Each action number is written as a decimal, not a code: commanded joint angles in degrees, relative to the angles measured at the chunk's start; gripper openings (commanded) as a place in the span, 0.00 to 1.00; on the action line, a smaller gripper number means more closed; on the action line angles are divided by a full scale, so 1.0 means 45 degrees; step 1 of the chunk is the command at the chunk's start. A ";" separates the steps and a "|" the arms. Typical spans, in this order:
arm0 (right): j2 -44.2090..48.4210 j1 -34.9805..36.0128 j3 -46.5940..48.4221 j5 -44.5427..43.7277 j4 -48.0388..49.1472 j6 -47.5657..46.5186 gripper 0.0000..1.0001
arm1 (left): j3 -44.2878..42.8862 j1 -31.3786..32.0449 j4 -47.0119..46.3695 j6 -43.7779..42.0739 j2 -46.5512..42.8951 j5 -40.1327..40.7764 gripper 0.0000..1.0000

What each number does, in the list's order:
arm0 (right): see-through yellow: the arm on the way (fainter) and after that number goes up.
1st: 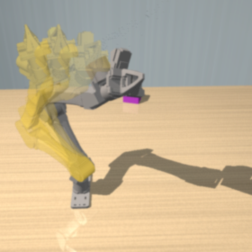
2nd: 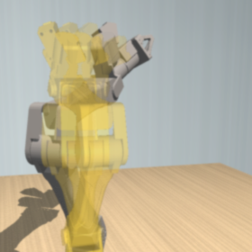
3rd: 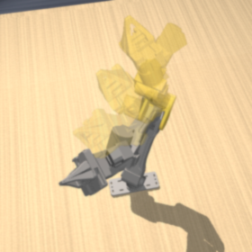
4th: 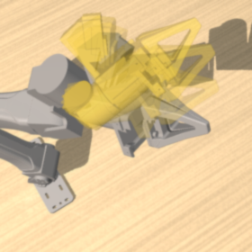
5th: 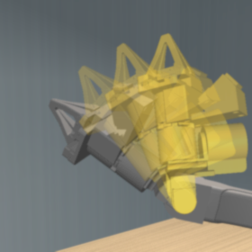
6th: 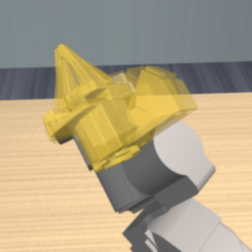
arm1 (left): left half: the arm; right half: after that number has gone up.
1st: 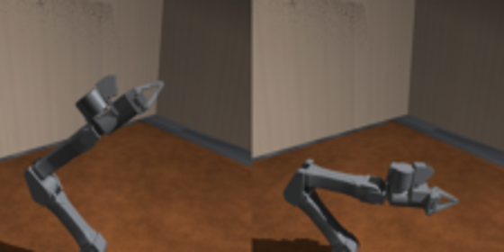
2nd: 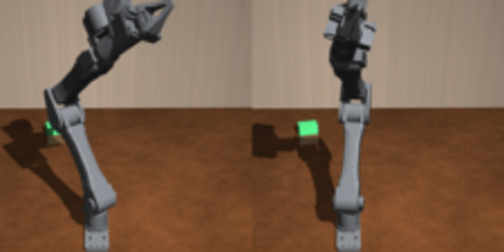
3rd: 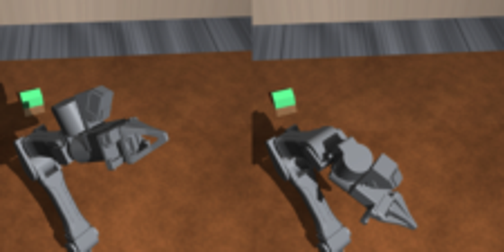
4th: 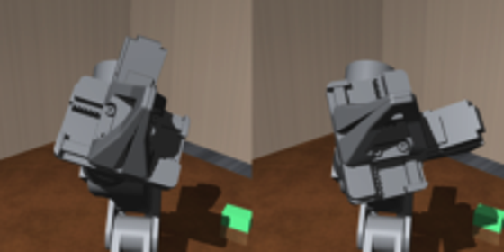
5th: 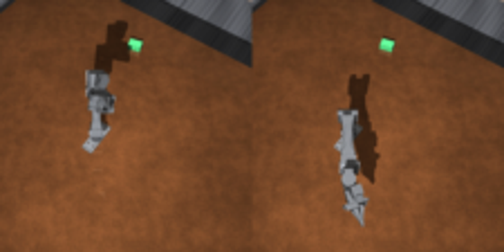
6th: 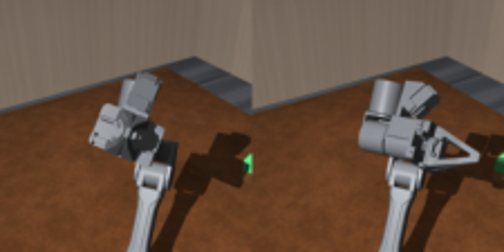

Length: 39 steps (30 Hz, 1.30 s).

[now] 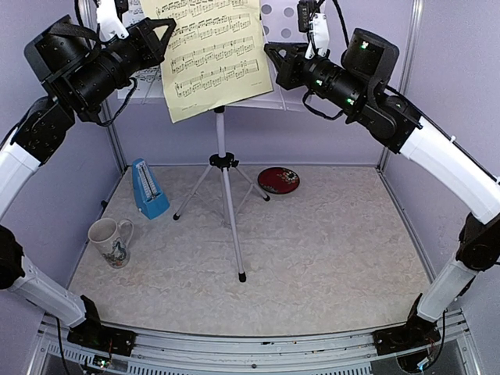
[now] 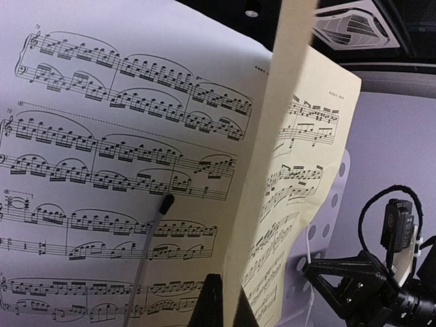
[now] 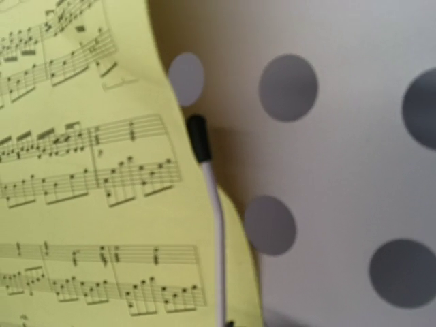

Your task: Set up the instrument practice props

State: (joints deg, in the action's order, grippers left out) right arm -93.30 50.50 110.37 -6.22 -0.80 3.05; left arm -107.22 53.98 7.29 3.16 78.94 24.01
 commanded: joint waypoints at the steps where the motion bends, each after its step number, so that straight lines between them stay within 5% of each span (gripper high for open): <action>1: 0.0619 -0.0093 -0.1036 0.0109 0.1401 -0.0087 0.00 | -0.0556 -0.0204 -0.0259 -0.0410 0.0259 -0.0058 0.00; 14: 0.0815 -0.0093 -0.1796 0.0259 0.2381 -0.0232 0.00 | -0.1524 -0.0801 -0.0073 -0.0352 0.0908 -0.0651 0.00; 28: 0.0855 -0.0097 -0.2112 -0.0126 0.2822 -0.0164 0.00 | -0.0276 -0.0793 -0.0863 0.0034 -0.0068 -0.0436 0.00; 39: 0.0845 -0.0091 -0.2475 0.0920 0.3211 -0.0842 0.00 | -0.3185 -0.0794 0.1073 -0.1015 0.2293 -0.3639 0.00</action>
State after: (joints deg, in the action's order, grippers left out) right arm -90.43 50.46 100.16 -3.60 13.56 0.71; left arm -117.95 50.70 7.88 1.10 85.80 14.48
